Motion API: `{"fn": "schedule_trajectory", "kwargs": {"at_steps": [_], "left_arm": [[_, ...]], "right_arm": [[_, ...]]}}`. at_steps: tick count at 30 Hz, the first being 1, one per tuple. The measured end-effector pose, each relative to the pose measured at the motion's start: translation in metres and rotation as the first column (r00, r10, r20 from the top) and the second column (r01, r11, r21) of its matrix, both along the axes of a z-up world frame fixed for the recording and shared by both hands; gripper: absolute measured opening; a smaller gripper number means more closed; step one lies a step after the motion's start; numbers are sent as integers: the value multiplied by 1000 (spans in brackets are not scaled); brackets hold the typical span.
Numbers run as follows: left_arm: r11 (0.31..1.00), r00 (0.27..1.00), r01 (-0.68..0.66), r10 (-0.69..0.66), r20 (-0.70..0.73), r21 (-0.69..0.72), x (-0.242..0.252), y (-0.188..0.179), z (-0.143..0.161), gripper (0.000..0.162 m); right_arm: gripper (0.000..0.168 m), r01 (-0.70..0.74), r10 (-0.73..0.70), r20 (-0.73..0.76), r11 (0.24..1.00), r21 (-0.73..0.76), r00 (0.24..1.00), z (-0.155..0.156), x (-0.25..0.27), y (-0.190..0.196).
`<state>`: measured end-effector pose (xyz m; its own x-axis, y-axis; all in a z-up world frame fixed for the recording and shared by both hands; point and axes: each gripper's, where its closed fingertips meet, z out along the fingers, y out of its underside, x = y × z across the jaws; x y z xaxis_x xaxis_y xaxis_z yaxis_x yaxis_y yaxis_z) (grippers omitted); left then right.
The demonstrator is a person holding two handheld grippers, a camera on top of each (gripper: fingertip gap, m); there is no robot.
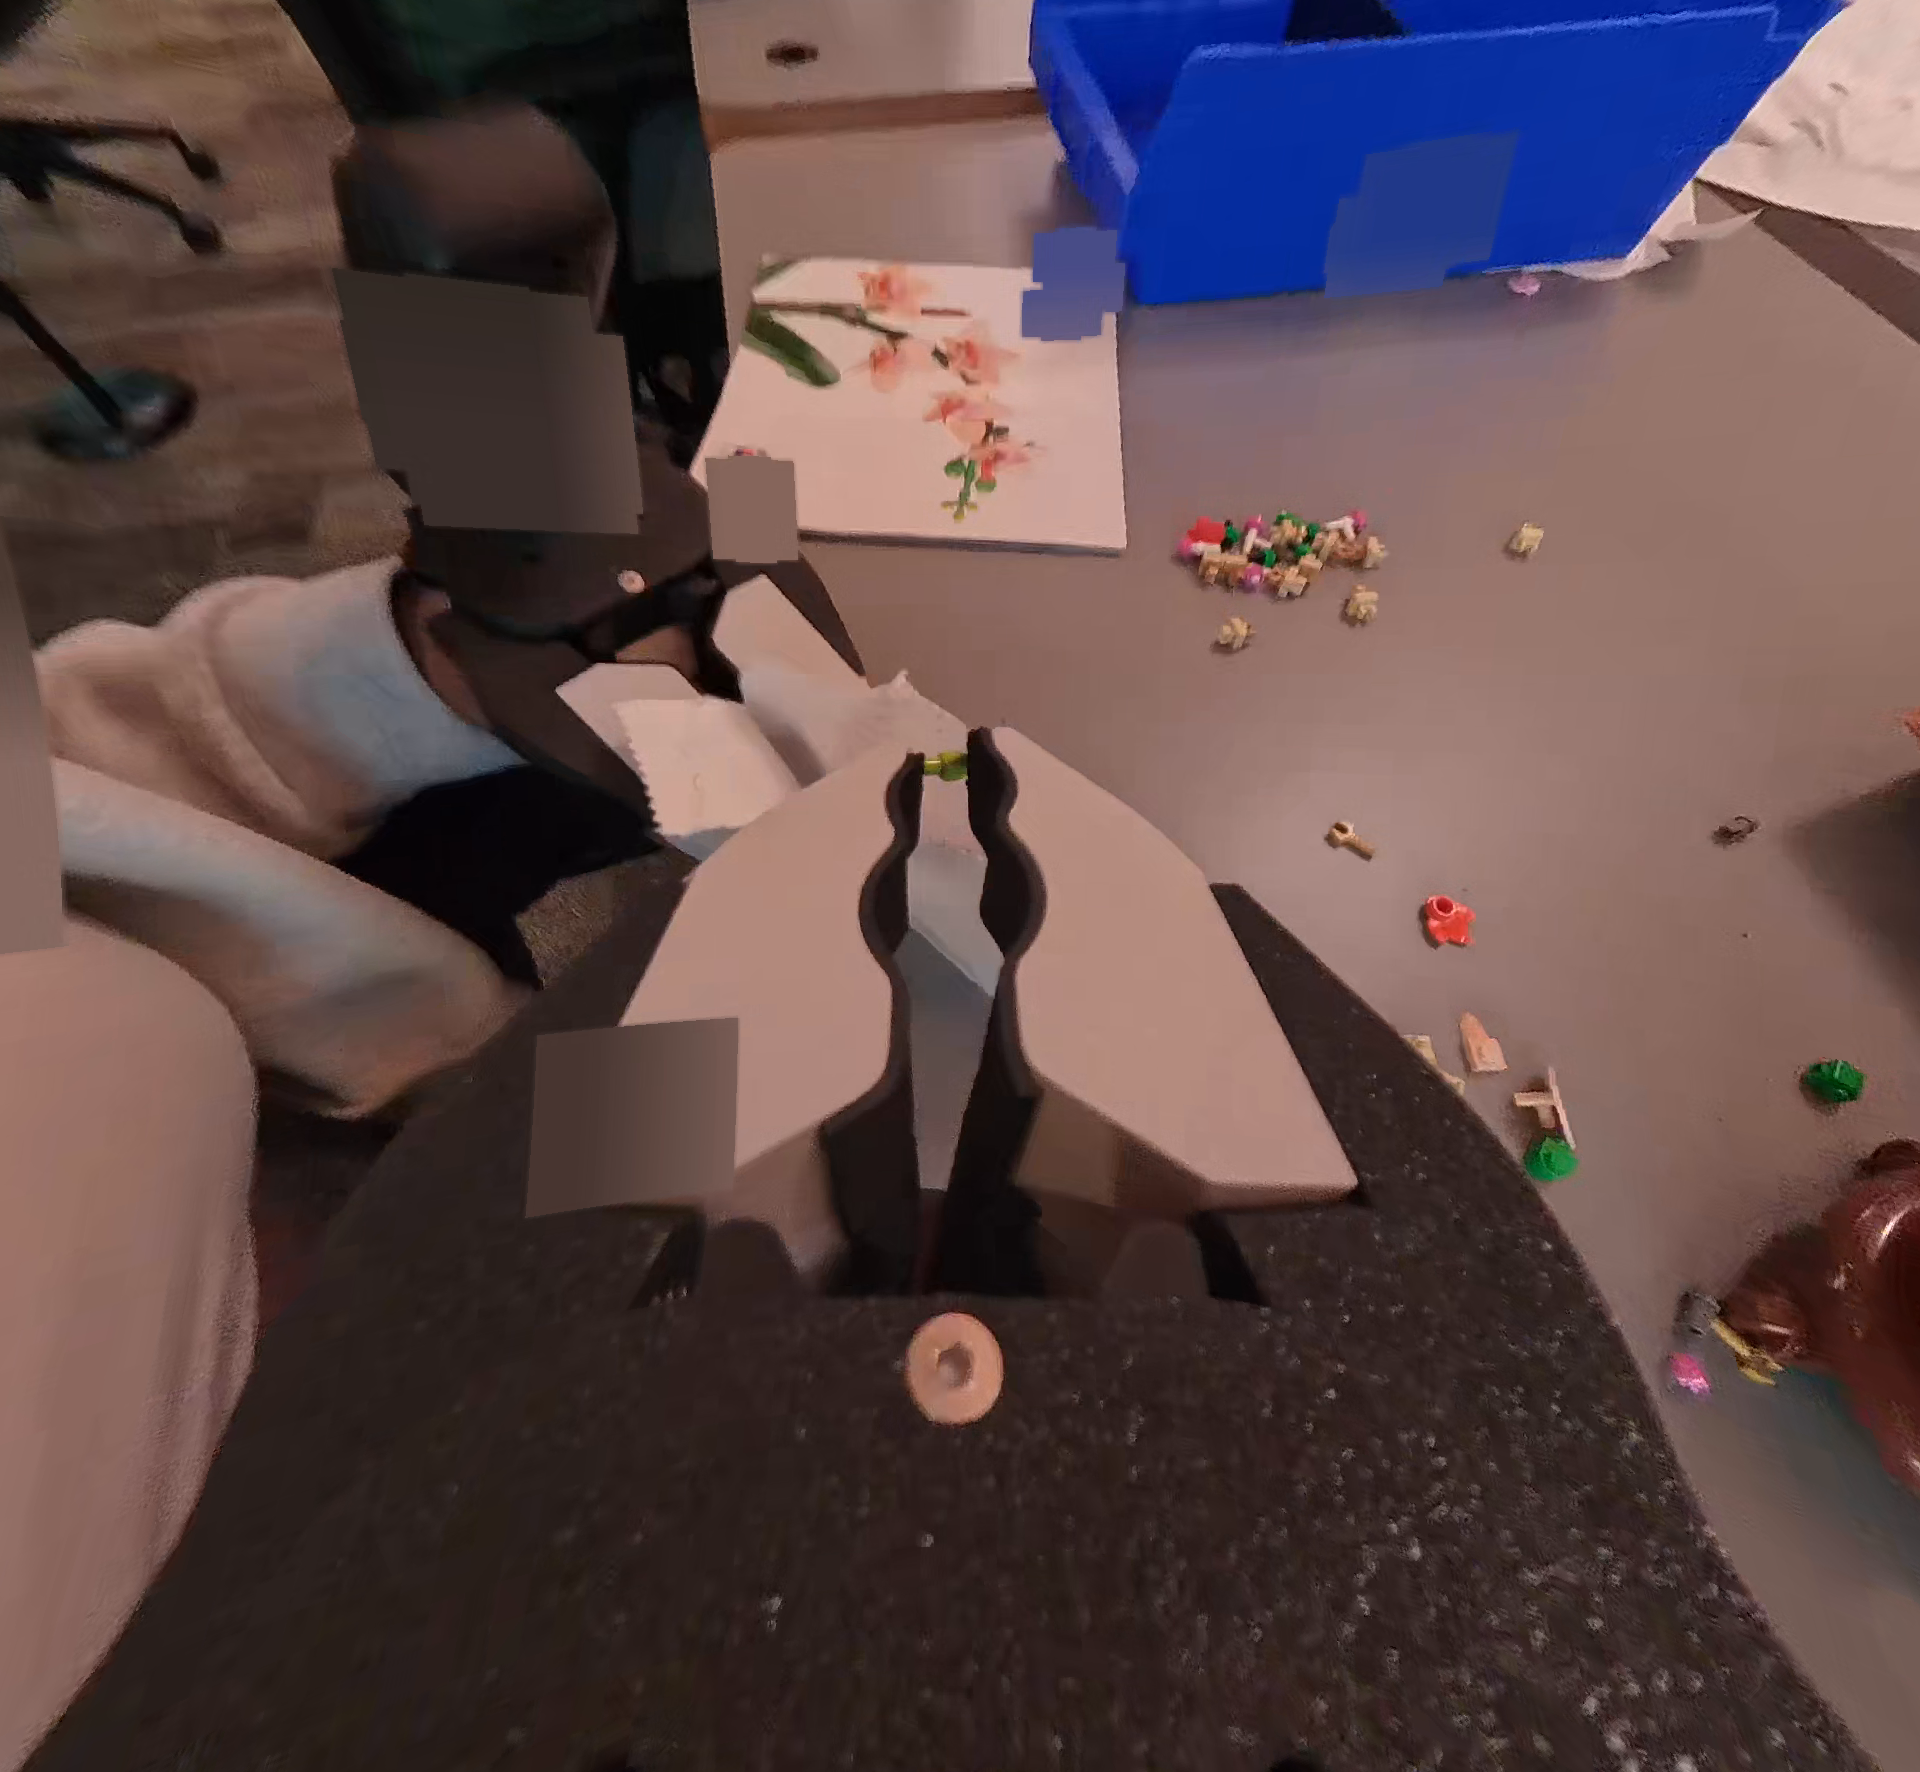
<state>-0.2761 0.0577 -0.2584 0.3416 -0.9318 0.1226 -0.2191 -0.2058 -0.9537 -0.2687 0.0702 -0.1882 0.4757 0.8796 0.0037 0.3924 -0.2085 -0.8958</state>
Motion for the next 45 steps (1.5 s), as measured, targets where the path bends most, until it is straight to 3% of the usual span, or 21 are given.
{"fn": "schedule_trajectory", "kwargs": {"at_steps": [3, 9, 12, 15, 17, 20, 24, 30, 34, 36, 37, 39, 40, 42, 45], "left_arm": [[1000, 1000, -1, 1, -3, 3, 0, 0, 0, 12], [1000, 1000, -1, 1, -2, 1, 0, 0, 0, 12], [1000, 1000, -1, 1, 0, 1, 0, 0, 0, 11], [1000, 1000, 0, 0, 2, 1, 1, 0, 0, 11], [1000, 1000, 2, -2, 3, 1, 0, 0, 0, 11], [1000, 1000, 0, 0, 0, 5, 0, 0, 0, 11], [1000, 1000, -5, 5, -11, 21, 1, 1, -1, 11], [999, 999, -16, 18, -36, 43, 2, 2, -3, 11], [998, 999, -22, 24, -44, 52, 3, 2, -4, 11], [999, 999, -24, 26, -45, 48, 3, 2, -4, 11], [999, 998, -25, 27, -48, 44, 3, 3, -4, 11], [999, 998, -23, 25, -65, 32, 3, 4, -5, 10], [999, 997, -17, 19, -77, 30, 4, 3, -6, 10], [1000, 995, 1, 1, -95, 24, 5, 2, -7, 9], [999, 993, 31, -29, -113, 11, 8, 2, -8, 8]], "right_arm": [[13, 24, -22, 77, 1000, -19, 997, -19, -1, 5], [22, 20, -20, 61, 1000, 6, 998, -12, 2, 1], [31, 21, -24, 57, 998, 51, 998, -7, 5, 3], [38, 112, -132, 119, 981, 162, 984, -3, 18, 14], [48, 279, -336, 169, 915, 292, 927, 3, 42, 37], [56, 502, -620, 191, 750, 432, 761, 7, 88, 64], [53, 699, -774, 51, 595, 396, 631, 8, 125, 69], [68, 805, -847, -11, 502, 315, 532, 3, 166, 65], [71, 805, -827, -43, 531, 265, 560, 1, 167, 56], [70, 773, -789, -53, 584, 247, 612, 2, 160, 50], [67, 725, -732, -69, 650, 230, 678, 4, 147, 45], [67, 489, -473, -124, 848, 202, 872, 10, 102, 24], [65, 370, -347, -146, 910, 187, 926, 12, 83, 10], [63, 209, -175, -181, 960, 189, 968, 16, 59, -12], [60, 98, -65, -169, 976, 195, 984, 13, 49, -27]]}}
